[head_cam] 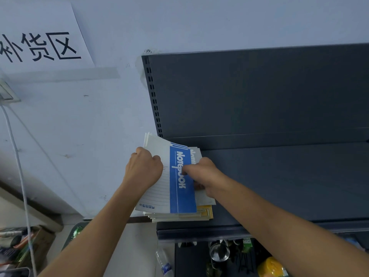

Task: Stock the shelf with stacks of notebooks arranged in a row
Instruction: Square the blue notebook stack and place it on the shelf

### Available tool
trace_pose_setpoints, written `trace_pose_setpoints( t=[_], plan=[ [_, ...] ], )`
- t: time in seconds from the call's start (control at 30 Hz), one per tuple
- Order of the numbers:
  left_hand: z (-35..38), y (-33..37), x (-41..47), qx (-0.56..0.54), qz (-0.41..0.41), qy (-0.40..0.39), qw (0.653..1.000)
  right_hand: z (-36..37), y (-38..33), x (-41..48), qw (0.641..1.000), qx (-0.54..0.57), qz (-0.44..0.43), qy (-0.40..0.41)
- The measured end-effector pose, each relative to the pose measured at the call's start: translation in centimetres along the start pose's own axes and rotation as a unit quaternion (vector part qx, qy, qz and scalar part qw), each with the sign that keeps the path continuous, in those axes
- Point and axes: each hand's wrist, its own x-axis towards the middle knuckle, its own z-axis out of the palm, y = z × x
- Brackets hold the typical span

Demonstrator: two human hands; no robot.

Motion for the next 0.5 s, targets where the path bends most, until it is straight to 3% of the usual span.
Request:
trace_pose_setpoints(
  t=[0.13, 0.33, 0.5],
  plan=[
    [-0.5, 0.4, 0.1, -0.054, 0.008, -0.002, 0.999, -0.1, -0.1, -0.1, 1.0, -0.012, -0.004, 0.018],
    [-0.7, 1.4, 0.7, -0.201, -0.008, -0.048, 0.978, -2.4, -0.8, -1.4, 0.997, 0.075, -0.007, 0.005],
    [0.7, 3.5, 0.3, -0.149, 0.037, -0.062, 0.986, -4.6, -0.3, -2.2, 0.996, 0.049, -0.046, 0.059]
  ],
)
